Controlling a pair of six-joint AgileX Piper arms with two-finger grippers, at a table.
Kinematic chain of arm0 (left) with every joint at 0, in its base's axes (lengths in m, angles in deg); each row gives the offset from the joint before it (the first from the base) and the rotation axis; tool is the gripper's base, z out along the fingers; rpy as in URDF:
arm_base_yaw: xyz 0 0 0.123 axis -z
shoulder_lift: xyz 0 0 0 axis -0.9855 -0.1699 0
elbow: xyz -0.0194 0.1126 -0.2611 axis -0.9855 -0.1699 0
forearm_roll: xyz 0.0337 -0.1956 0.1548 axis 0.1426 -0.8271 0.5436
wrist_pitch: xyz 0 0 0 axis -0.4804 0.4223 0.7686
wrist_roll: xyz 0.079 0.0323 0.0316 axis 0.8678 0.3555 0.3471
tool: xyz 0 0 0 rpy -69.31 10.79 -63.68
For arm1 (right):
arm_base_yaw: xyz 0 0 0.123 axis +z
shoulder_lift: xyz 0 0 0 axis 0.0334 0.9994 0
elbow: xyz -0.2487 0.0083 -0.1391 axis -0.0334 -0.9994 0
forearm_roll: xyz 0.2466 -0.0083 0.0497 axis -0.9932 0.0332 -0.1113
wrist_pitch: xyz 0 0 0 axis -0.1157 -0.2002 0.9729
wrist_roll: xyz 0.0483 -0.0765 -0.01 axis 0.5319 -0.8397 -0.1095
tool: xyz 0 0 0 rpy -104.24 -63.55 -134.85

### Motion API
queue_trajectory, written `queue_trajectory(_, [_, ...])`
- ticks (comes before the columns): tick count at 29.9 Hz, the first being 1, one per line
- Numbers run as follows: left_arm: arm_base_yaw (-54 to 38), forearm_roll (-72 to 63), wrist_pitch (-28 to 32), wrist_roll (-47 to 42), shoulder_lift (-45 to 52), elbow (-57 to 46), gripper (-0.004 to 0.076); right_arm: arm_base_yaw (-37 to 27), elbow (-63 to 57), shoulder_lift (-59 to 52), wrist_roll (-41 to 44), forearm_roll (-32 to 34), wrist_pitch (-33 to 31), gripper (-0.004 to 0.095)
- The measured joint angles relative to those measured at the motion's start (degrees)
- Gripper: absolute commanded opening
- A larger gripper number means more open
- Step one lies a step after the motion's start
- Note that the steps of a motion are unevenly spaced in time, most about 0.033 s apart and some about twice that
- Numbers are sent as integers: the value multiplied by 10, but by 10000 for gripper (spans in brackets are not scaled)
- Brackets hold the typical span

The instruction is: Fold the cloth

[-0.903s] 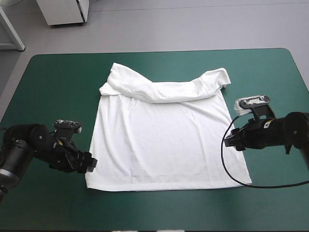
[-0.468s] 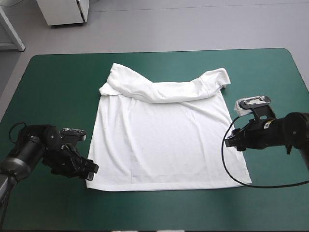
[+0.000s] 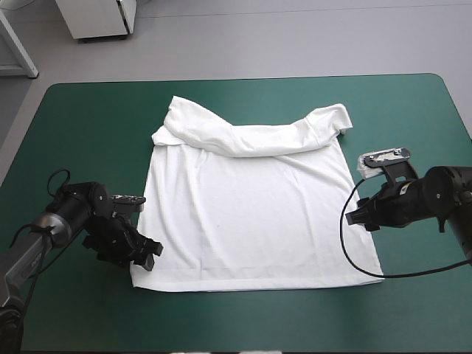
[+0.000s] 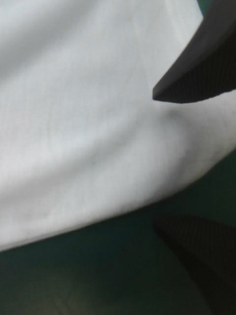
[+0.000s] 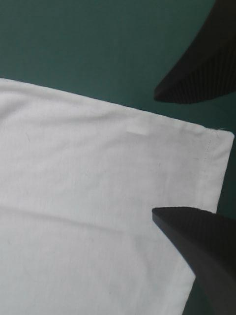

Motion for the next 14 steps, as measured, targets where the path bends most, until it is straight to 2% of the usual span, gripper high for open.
queue_trajectory(9, [0, -36, 6, 40, -19, -1, 74, 2, 0, 0, 27, 22, -7, 575])
queue_trajectory(14, [0, -38, 4, 54, -20, -3, 0, 16, -21, 0, 50, 42, -13, 575])
